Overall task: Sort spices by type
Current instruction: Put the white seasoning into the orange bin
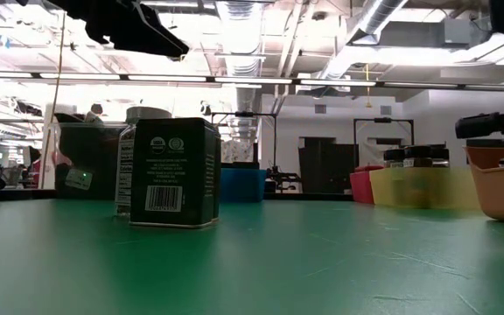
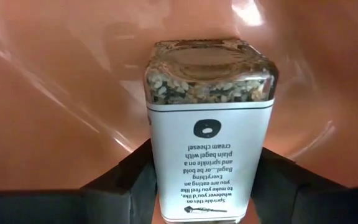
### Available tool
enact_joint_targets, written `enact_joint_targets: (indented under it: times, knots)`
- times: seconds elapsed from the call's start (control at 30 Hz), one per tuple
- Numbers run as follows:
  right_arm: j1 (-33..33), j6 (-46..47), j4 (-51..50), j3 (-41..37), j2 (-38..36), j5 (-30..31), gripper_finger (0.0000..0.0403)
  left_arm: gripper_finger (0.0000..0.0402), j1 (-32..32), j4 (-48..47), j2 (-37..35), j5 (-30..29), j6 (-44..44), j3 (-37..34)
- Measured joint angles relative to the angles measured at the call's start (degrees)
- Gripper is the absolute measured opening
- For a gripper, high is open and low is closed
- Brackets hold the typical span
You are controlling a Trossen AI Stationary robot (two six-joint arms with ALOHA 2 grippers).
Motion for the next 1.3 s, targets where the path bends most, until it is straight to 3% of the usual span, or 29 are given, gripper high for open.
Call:
enact_joint_targets:
  times: [0.33, 0.53, 0.77, 0.87, 0.97, 1.23, 1.3]
  knots:
    - [-3.23, 2.82, -12.84, 12.76, 0.09, 1.01, 0.0222, 0.0336, 0.06, 0.95, 0.02, 1.37, -2.41, 0.00]
    - [-7.07, 10.33, -23.46, 18.74, 0.09, 5.21, 0.0226, 0.0336, 2.66, 8.90, 4.19, 19.37, -13.47, -0.45]
    - [-12.74, 24.92, -21.14, 21.89, 0.15, 8.09, 0.0225, 0.0336, 3.77, 26.46, 17.58, 27.04, -20.44, 0.27]
    - [-14.21, 31.92, -21.70, 24.64, 0.09, 7.99, 0.0226, 0.0336, 3.16, 32.19, 23.65, 29.69, -18.68, 1.76]
    - [-14.67, 33.04, -20.12, 27.79, 0.06, 8.00, 0.0225, 0.0336, 2.53, 37.19, 29.17, 29.75, -14.55, 3.74]
    - [-19.09, 32.10, -10.95, 32.84, 0.04, 6.95, 0.0226, 0.0336, 0.06, 37.35, 40.22, 29.30, 1.63, 12.66]
    - [-20.92, 31.47, -9.14, 32.84, 0.04, 4.40, 0.0226, 0.0336, -0.53, 37.74, 42.04, 27.79, 6.10, 14.76]
